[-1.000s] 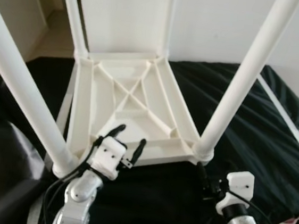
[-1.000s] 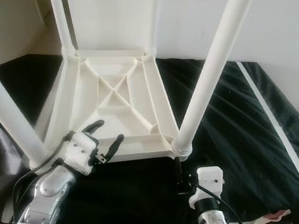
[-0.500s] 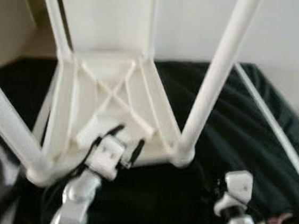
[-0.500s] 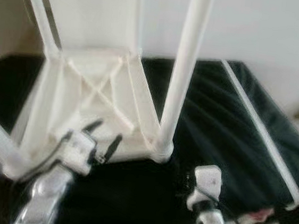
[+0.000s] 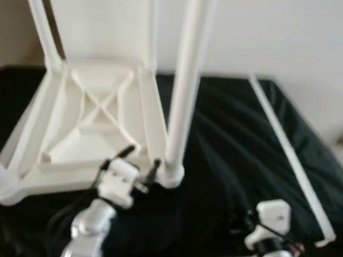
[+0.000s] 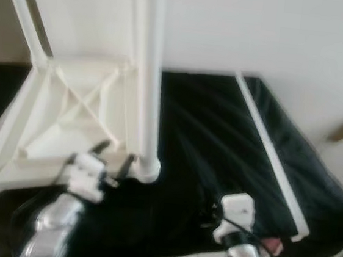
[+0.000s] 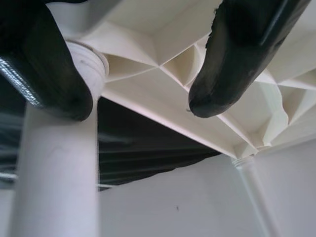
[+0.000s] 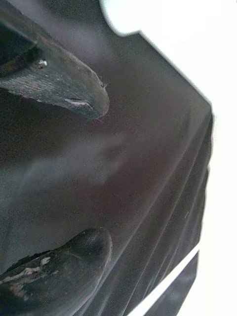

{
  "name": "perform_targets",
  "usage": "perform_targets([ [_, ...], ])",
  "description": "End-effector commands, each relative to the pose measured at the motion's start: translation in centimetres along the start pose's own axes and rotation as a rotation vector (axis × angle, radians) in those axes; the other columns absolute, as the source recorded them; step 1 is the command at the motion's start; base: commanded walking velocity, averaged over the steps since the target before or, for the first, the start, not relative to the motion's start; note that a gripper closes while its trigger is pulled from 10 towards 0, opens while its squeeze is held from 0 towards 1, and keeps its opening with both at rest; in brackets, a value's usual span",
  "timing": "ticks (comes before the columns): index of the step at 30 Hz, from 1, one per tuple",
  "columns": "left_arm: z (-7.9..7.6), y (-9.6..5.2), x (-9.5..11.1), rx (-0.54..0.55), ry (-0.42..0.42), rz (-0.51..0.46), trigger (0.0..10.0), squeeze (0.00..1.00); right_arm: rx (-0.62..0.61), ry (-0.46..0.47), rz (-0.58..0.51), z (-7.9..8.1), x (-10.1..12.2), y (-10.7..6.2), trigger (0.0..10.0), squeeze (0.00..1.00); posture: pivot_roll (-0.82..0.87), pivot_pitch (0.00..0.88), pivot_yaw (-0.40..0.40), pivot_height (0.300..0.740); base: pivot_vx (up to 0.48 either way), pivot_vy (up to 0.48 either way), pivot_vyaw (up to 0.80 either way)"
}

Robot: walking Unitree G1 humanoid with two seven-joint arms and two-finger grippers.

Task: Building children table

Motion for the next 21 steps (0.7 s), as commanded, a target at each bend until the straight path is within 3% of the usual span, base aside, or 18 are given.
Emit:
perform_targets([
  [1, 0.9, -0.2, -0.5, 0.093, 0.015, 0.051, 10.0, 0.00, 0.010, 0.010, -0.007, 0.3, 0.2, 0.2, 10.0, 0.00, -0.03, 0.023, -0.001, 0.740, 0.000, 0.000, 0.00],
  [5, 1.6, -0.5, -1.2, 0.149, 0.035, 0.104, 10.0, 0.00, 0.005, 0.010, -0.009, 0.1, 0.3, 0.4, 10.0, 0.00, -0.03, 0.025, -0.001, 0.740, 0.000, 0.000, 0.00],
  [14, 3.1, -0.7, -1.6, 0.227, -0.020, 0.143, 10.0, 0.00, -0.014, 0.001, 0.006, -0.4, 0.2, 0.9, 10.0, 0.00, -0.03, 0.026, 0.003, 0.740, 0.000, 0.000, 0.00],
  [17, 4.0, -0.7, -1.8, 0.289, -0.093, 0.170, 10.0, 0.00, -0.032, 0.015, 0.035, -0.9, -0.1, 1.1, 10.0, 0.00, -0.03, 0.030, 0.007, 0.740, 0.000, 0.000, 0.00],
  [18, 4.5, -0.6, -1.9, 0.328, -0.160, 0.187, 10.0, 0.00, -0.048, 0.041, 0.056, -1.3, -0.3, 1.4, 10.0, 0.00, -0.03, 0.031, 0.011, 0.740, 0.000, 0.000, 0.00],
  [21, 4.7, -0.5, -2.2, 0.345, -0.172, 0.219, 10.0, 0.00, -0.028, 0.056, 0.052, -1.4, 0.0, 1.7, 10.0, 0.00, -0.03, 0.031, 0.020, 0.740, 0.000, 0.000, 0.00],
])
Point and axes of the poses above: a point about 5 cm out from each wrist's last joint towards the gripper, its own y axis pointing out of the wrist towards the gripper, its own x axis along the axis of the wrist's last joint, z = x × y, the point moved 2 cm from there along y, pointing out of the wrist towards the gripper, and after that the axes turned 10 degrees about y, right-handed, at the moved point
